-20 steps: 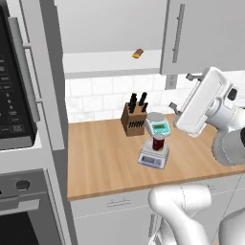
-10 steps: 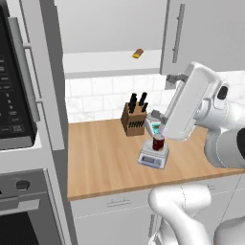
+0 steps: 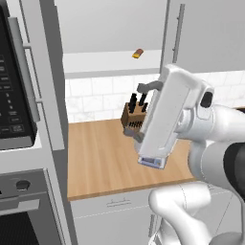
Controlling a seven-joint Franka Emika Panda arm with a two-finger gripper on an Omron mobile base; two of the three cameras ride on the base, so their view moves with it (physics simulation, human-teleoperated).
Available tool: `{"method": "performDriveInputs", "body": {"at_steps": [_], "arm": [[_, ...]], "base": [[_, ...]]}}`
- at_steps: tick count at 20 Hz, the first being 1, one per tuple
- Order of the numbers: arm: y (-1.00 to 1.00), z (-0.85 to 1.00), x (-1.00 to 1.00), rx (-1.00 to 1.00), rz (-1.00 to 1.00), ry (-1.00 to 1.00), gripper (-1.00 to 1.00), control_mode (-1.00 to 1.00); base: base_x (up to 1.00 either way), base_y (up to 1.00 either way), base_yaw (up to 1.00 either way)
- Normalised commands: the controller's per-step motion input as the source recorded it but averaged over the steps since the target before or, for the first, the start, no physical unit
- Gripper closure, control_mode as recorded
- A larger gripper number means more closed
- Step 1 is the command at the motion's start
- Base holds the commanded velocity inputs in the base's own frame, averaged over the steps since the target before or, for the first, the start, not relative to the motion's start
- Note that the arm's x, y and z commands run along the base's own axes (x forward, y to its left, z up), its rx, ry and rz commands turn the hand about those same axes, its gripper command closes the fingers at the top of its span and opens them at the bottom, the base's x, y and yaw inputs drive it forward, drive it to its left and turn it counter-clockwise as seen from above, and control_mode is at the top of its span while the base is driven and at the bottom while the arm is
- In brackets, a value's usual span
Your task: Pick the canned food and place it on the digital scale for weighing, and close the cabinet.
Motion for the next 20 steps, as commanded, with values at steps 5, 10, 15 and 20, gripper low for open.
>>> {"method": "performDriveInputs", "body": {"at_steps": [5, 10, 15, 20], "arm": [[0.54, -0.35, -1.0, 0.13, -0.07, -0.01, -1.0, -1.0], [0.99, -1.0, -0.47, 0.03, -0.18, -0.11, -1.0, -1.0], [0.96, -0.97, -0.13, 0.06, -0.3, -0.2, -1.0, -1.0], [1.0, -0.89, -0.13, 0.07, -0.39, -0.17, -1.0, -1.0]], "base": [[0.0, 0.0, 0.0], [0.0, 0.0, 0.0], [0.0, 0.0, 0.0], [0.0, 0.0, 0.0]]}}
